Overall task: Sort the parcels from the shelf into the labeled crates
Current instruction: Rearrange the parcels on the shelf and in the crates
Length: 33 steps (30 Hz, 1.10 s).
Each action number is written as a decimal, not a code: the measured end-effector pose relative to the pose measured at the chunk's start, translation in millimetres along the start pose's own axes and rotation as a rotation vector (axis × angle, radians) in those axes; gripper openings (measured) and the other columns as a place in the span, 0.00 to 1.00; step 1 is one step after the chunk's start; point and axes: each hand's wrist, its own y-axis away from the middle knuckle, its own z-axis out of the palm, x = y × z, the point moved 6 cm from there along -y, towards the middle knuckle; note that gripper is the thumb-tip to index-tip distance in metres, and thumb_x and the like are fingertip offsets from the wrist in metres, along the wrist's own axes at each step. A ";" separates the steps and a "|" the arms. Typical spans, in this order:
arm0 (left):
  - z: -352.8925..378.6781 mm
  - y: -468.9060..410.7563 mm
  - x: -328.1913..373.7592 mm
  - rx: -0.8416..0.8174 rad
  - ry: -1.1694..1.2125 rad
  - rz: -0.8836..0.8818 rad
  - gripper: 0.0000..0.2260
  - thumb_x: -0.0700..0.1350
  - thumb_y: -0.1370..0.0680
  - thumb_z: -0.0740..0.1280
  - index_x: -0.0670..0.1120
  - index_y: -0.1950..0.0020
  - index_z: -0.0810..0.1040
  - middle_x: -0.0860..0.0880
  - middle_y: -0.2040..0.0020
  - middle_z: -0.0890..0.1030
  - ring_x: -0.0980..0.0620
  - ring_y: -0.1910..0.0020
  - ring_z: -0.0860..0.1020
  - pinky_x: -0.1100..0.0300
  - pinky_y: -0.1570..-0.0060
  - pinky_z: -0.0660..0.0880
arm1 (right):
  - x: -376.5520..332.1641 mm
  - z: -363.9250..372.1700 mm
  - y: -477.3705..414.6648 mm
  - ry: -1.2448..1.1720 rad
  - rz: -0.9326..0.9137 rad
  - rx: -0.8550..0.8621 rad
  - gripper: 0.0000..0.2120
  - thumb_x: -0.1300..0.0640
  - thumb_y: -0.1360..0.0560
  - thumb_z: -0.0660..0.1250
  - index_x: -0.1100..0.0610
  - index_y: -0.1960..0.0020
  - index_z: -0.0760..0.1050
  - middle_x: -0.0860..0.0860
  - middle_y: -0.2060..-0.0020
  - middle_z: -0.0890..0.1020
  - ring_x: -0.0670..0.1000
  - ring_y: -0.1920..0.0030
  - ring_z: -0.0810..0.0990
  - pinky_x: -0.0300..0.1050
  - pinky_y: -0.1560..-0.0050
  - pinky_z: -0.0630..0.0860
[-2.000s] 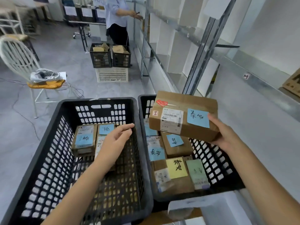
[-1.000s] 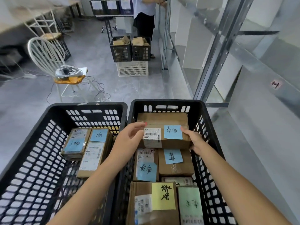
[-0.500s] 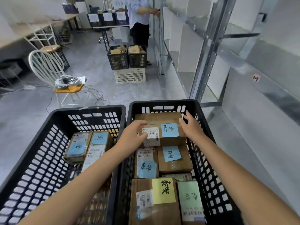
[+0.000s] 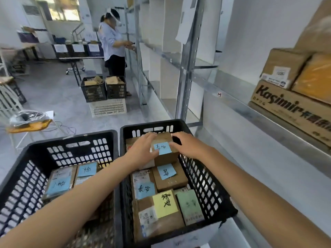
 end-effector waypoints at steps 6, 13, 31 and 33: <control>-23.2 13.4 22.3 0.008 0.024 0.120 0.27 0.49 0.21 0.66 0.45 0.23 0.63 0.49 0.24 0.65 0.49 0.27 0.66 0.56 0.29 0.63 | -0.1 -32.6 51.6 0.092 0.075 0.080 0.28 0.48 0.19 0.61 0.54 0.22 0.60 0.53 0.25 0.66 0.54 0.29 0.70 0.51 0.32 0.69; -44.0 35.4 52.1 -0.007 0.063 0.281 0.28 0.49 0.20 0.66 0.45 0.22 0.62 0.48 0.22 0.63 0.50 0.24 0.62 0.52 0.24 0.59 | -26.2 -54.0 115.7 0.109 0.193 0.197 0.24 0.49 0.19 0.61 0.53 0.25 0.63 0.53 0.28 0.70 0.56 0.33 0.73 0.53 0.35 0.71; 20.4 199.0 213.9 -0.250 0.271 0.797 0.26 0.49 0.20 0.65 0.44 0.23 0.64 0.49 0.22 0.63 0.49 0.24 0.62 0.52 0.25 0.60 | -49.0 -31.3 416.8 0.094 0.742 0.487 0.29 0.46 0.18 0.61 0.53 0.21 0.59 0.47 0.23 0.63 0.50 0.26 0.66 0.46 0.29 0.65; 24.8 224.9 243.5 -0.278 0.293 0.886 0.26 0.48 0.20 0.66 0.43 0.24 0.65 0.48 0.23 0.63 0.49 0.24 0.62 0.52 0.25 0.60 | -56.0 -39.7 457.4 0.118 0.806 0.531 0.28 0.45 0.19 0.61 0.52 0.22 0.59 0.46 0.23 0.63 0.50 0.26 0.66 0.46 0.30 0.65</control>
